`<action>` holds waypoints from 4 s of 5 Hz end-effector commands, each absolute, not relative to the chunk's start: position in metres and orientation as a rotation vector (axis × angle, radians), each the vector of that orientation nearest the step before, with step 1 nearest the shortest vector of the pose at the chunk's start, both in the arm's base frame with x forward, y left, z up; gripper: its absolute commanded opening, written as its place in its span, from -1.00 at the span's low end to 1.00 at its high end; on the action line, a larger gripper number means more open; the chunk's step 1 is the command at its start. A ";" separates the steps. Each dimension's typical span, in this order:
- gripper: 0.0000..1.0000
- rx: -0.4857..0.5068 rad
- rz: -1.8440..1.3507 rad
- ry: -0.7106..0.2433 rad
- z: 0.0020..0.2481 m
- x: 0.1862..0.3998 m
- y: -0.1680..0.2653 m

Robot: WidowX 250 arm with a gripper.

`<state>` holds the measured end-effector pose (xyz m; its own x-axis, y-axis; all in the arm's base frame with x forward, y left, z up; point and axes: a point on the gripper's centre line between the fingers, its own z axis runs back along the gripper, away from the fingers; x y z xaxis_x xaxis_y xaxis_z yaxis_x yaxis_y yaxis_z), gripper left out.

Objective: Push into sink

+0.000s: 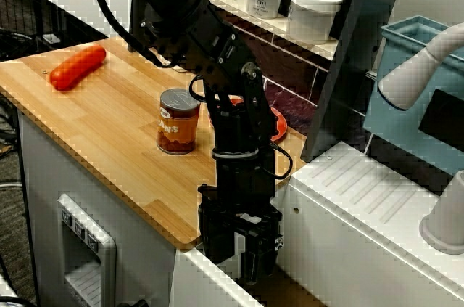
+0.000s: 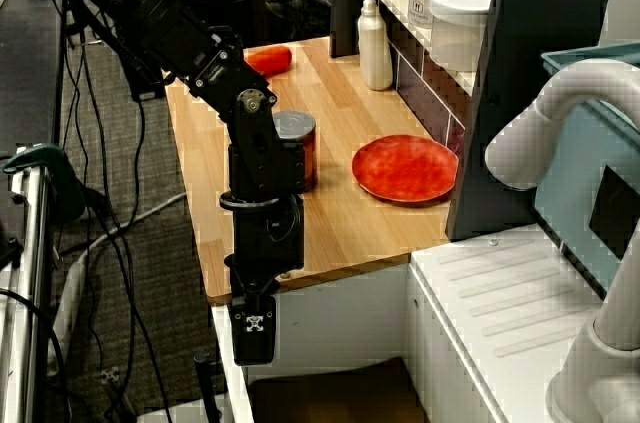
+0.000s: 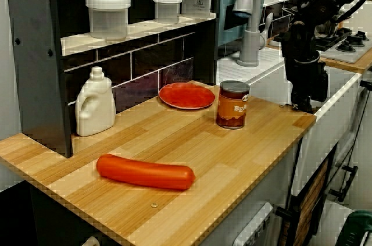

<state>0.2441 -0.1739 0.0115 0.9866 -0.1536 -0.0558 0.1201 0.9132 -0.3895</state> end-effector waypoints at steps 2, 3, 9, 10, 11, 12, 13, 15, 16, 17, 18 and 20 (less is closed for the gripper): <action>1.00 -0.433 -0.153 0.087 0.034 0.234 -0.190; 1.00 -0.458 -0.156 0.093 0.055 0.231 -0.200; 1.00 -0.244 -0.361 -0.244 0.128 0.277 -0.076; 1.00 -0.255 -0.451 -0.194 0.139 0.274 -0.042; 1.00 -0.255 -0.493 -0.153 0.140 0.271 -0.013; 1.00 -0.232 -0.472 -0.139 0.141 0.269 0.014; 1.00 -0.230 -0.423 -0.161 0.136 0.268 0.047; 1.00 -0.160 -0.338 -0.209 0.096 0.270 0.070; 1.00 -0.129 -0.358 -0.234 0.079 0.277 0.069; 1.00 -0.123 -0.448 -0.238 0.069 0.287 0.064; 1.00 -0.182 -0.693 -0.227 0.066 0.297 0.061; 1.00 -0.310 -1.110 -0.186 0.062 0.307 0.062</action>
<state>0.3047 0.0616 0.0442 0.4714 -0.8301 0.2980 0.8810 0.4273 -0.2031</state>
